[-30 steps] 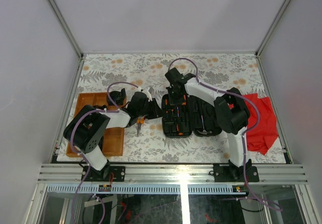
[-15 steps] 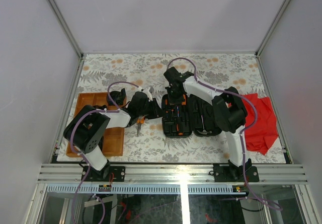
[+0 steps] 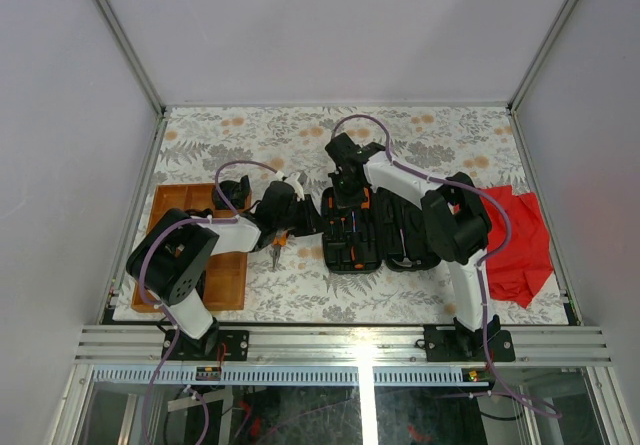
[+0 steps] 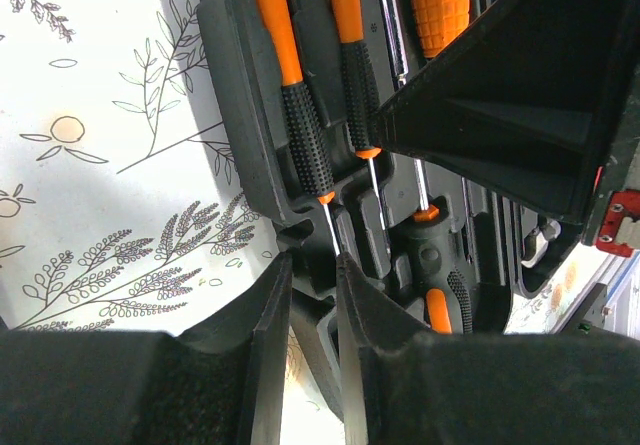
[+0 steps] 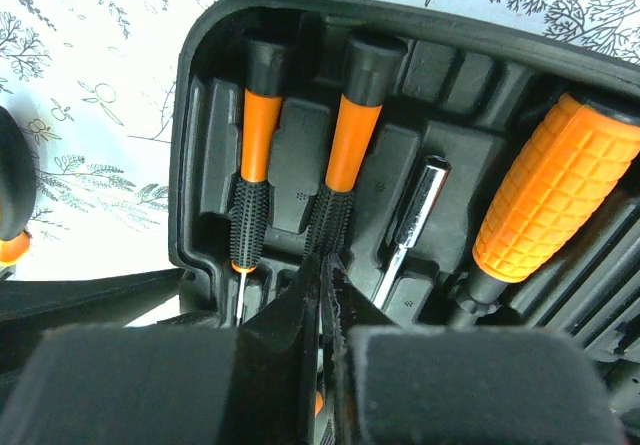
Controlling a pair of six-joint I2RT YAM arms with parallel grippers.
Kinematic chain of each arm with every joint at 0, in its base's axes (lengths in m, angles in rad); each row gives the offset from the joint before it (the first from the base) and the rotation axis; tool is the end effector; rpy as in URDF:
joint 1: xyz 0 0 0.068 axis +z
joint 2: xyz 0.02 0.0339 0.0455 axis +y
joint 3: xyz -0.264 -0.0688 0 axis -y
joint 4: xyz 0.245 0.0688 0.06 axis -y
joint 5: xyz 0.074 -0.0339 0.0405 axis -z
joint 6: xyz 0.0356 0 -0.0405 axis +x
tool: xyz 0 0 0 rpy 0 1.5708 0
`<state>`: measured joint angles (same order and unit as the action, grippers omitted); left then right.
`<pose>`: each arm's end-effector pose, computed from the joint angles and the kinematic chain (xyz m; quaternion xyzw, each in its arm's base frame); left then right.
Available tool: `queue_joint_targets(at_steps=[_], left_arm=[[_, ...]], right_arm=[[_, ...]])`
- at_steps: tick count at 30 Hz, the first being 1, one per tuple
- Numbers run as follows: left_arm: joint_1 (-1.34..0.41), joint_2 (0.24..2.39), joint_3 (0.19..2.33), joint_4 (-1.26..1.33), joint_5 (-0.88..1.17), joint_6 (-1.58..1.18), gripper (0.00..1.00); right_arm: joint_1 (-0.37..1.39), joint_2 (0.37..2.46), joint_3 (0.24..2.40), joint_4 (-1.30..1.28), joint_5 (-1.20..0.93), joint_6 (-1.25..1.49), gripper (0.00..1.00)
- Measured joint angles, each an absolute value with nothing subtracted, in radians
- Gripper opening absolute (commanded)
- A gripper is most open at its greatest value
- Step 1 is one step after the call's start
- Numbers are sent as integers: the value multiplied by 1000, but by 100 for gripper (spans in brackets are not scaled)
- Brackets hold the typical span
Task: Sort the tools into containers
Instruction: Adjust the screwdriver in the storage box.
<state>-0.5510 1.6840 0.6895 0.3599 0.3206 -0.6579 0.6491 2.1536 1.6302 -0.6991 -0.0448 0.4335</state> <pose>0.2671 -0.1773 0.1392 0.0248 0.8836 -0.3703 0.2855 0.3534 0.2702 0.1604 -0.1098 0.9785 0.1082 0.1371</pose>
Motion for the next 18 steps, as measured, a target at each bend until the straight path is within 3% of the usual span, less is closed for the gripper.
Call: queue_joint_targets(at_steps=[18], left_arm=[[-559, 1684, 703, 336, 309, -649, 0]], right_arm=[[668, 2152, 1598, -666, -9, 445, 0]])
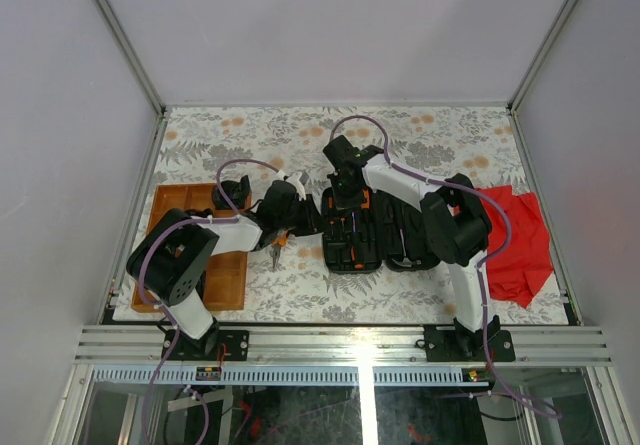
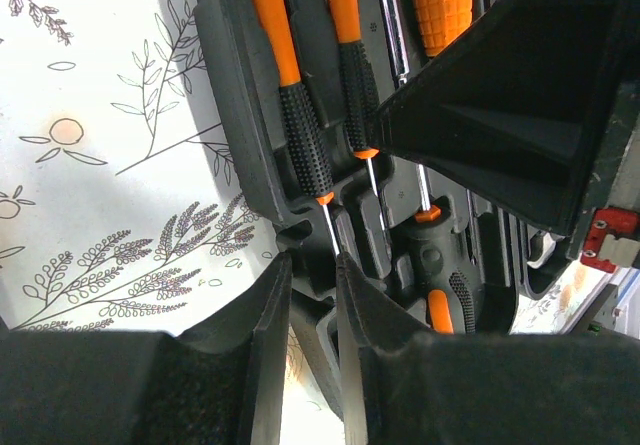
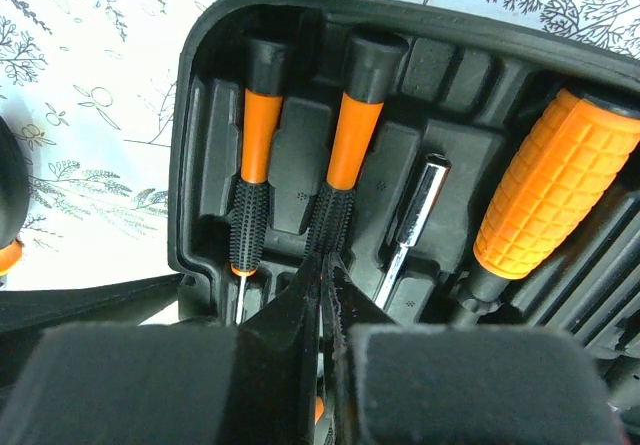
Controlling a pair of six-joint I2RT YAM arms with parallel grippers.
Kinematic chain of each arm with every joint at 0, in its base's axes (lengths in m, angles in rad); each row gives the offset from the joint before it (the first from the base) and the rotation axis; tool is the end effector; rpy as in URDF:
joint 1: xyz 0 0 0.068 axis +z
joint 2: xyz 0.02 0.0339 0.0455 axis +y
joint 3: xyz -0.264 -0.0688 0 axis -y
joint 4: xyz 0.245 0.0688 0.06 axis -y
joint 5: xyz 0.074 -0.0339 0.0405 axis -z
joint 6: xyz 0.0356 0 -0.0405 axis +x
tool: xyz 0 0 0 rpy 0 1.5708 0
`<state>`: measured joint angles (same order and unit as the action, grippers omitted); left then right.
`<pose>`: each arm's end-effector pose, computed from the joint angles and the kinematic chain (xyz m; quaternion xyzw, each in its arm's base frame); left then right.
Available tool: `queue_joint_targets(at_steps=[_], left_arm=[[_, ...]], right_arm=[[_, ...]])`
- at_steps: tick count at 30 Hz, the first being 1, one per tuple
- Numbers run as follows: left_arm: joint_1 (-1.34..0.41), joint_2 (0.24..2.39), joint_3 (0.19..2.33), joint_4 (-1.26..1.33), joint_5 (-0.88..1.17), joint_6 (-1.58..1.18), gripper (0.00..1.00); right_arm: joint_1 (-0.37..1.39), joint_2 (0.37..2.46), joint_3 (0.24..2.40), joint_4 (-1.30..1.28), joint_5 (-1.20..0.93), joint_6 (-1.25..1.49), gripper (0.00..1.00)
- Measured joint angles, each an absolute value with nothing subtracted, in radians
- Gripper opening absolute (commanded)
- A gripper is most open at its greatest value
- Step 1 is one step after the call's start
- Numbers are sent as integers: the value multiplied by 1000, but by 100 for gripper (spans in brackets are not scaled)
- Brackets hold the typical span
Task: Sort the tools into containers
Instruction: Adjust the screwdriver in the storage box.
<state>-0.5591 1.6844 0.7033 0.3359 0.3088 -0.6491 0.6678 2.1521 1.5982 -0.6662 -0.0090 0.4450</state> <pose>0.2675 -0.1801 0.1406 0.0288 0.8864 -0.3638 0.2849 0.3473 0.2743 0.1534 -0.1102 0.9785 0.0959 0.1458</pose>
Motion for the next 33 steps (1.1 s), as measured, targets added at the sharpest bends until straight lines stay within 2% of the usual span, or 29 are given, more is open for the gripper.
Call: queue_joint_targets(at_steps=[18, 26, 33], left_arm=[[-583, 1684, 742, 261, 265, -607, 0], [-585, 1684, 747, 252, 262, -605, 0], [-592, 1684, 752, 251, 250, -605, 0]], right_arm=[[695, 2152, 1572, -636, 53, 482, 0], [716, 2048, 1423, -483, 112, 494, 0], [733, 2006, 1405, -458, 159, 480, 4]])
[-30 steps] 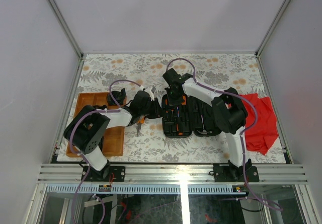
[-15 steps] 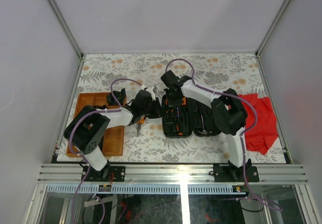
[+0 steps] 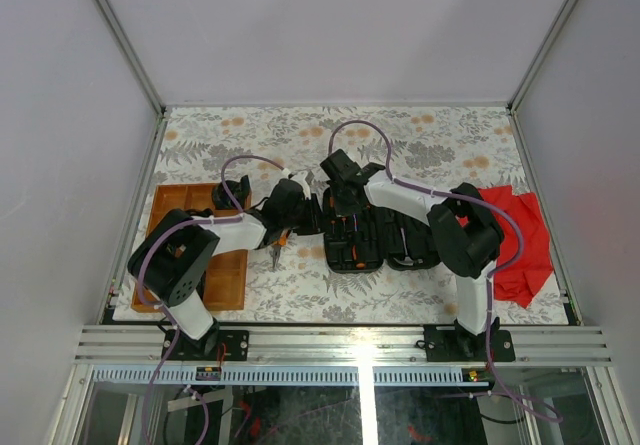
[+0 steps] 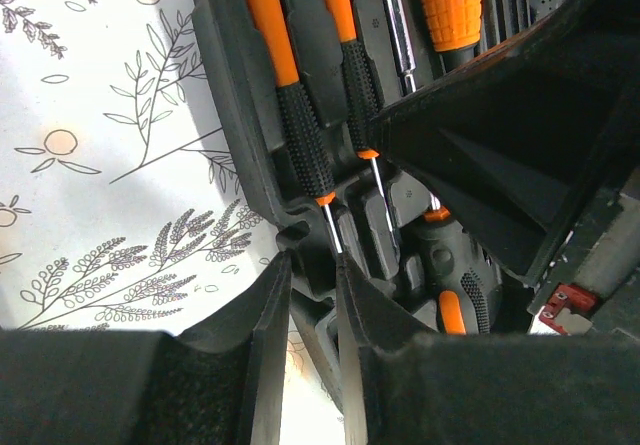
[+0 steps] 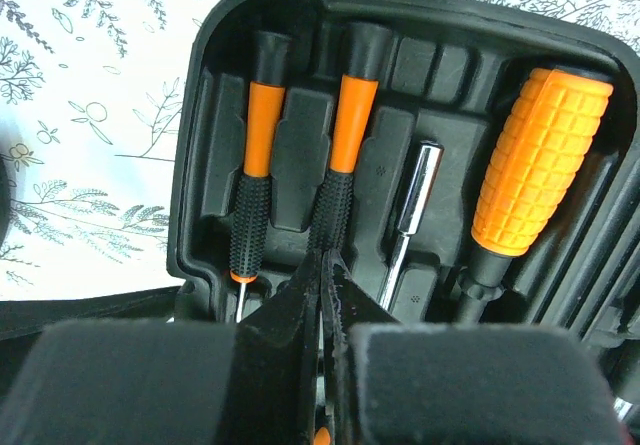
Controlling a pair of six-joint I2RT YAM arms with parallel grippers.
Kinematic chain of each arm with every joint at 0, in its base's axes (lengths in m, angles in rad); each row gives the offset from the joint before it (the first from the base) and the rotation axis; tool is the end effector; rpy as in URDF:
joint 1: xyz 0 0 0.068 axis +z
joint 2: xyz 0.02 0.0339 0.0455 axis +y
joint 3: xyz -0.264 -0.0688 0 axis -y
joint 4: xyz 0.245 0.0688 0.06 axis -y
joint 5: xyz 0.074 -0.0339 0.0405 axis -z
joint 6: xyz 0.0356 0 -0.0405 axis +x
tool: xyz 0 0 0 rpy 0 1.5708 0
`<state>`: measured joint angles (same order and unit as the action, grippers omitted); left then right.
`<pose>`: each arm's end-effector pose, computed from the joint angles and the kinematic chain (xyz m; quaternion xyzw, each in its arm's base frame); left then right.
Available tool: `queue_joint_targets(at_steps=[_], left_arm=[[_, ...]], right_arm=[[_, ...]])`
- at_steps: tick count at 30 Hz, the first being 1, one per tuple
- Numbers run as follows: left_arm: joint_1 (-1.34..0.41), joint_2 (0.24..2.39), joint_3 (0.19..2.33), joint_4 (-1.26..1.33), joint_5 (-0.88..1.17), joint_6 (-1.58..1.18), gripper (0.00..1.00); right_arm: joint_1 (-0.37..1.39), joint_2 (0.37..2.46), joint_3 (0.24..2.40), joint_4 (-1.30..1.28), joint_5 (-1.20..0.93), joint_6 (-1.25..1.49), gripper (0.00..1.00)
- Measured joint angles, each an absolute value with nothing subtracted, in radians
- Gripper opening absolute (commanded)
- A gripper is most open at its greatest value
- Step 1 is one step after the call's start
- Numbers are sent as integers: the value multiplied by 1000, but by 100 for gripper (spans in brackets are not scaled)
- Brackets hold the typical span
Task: Sort the tools into containers
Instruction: Adjust the screwdriver in the storage box.
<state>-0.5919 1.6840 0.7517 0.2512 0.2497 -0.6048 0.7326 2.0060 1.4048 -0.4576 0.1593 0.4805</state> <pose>0.2675 -0.1905 0.1465 0.0478 0.8960 -0.3334 0.2895 0.3166 0.2772 0.1686 -0.1012 0.9592 0.0806 0.2513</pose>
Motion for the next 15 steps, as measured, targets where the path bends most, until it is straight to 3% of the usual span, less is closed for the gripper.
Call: queue_joint_targets(at_steps=[7, 15], left_arm=[[-607, 1692, 756, 265, 239, -606, 0], [-630, 1707, 759, 302, 240, -607, 0]], right_arm=[[733, 1979, 1410, -466, 174, 455, 16], [737, 1925, 1398, -460, 138, 443, 17]])
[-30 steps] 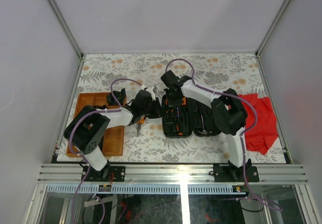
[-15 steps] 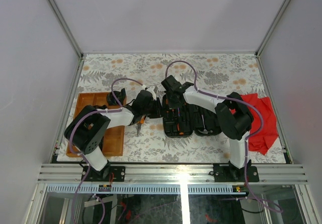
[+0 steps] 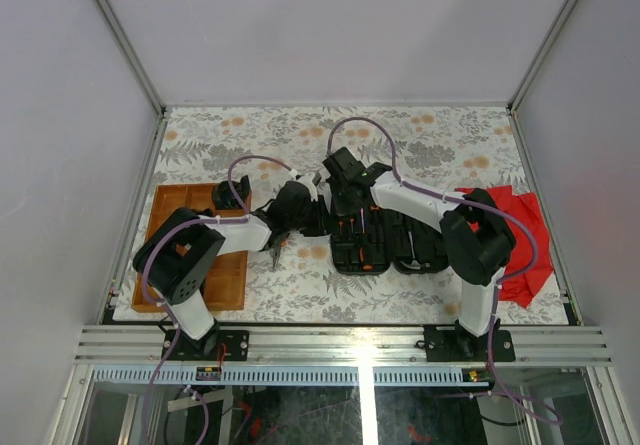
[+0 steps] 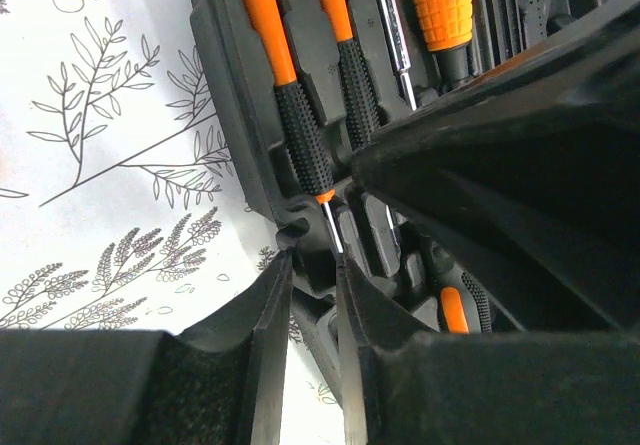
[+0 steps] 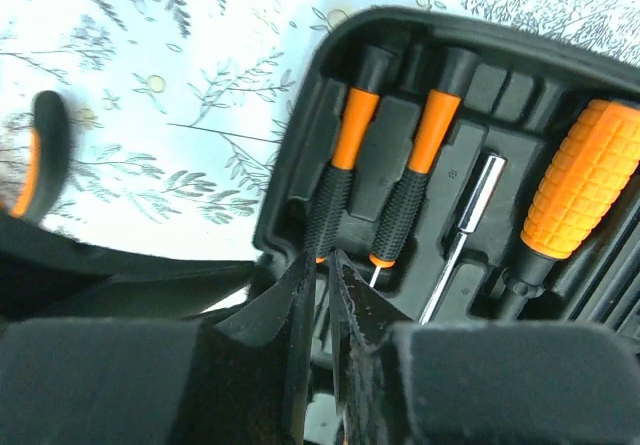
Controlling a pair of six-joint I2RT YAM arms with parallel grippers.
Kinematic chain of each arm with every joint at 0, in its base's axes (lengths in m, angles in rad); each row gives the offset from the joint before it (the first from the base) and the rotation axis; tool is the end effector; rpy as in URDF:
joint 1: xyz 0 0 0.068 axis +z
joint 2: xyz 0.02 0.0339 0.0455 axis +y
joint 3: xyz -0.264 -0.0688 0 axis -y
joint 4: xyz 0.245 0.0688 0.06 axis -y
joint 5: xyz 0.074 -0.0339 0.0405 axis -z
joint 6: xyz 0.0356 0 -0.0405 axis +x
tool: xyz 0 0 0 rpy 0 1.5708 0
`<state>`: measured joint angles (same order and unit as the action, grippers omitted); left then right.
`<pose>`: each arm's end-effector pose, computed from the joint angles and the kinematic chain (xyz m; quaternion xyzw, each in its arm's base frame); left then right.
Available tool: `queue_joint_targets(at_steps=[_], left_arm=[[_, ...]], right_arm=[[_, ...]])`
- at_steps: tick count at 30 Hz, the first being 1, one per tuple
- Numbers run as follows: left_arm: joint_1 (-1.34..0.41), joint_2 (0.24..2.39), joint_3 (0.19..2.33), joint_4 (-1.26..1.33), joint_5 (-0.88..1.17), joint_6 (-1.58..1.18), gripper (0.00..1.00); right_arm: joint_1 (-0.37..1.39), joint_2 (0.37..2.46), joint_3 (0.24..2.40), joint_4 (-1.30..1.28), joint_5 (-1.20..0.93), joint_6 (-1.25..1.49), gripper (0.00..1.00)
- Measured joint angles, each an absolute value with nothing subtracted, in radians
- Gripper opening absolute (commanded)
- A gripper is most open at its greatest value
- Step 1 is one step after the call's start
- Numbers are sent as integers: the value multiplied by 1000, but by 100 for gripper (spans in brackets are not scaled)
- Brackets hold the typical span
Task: Sort the tools into containers
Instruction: Adjust the screwdriver in the storage box.
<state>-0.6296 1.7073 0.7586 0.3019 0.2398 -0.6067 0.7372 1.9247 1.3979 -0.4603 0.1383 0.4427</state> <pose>0.2651 -0.2036 0.1455 0.0635 0.8881 -0.3437 0.2986 0.3096 0.2744 0.1987 -0.1205 0.9480 0.1047 0.2753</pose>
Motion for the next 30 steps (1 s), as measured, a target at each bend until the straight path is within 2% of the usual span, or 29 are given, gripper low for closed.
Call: queue_joint_targets(at_steps=[10, 30], left_arm=[[-635, 1712, 763, 306, 243, -607, 0], [-635, 1716, 767, 307, 246, -606, 0]], right_arm=[[646, 1879, 1400, -413, 86, 450, 13], [619, 2011, 1464, -464, 51, 451, 8]])
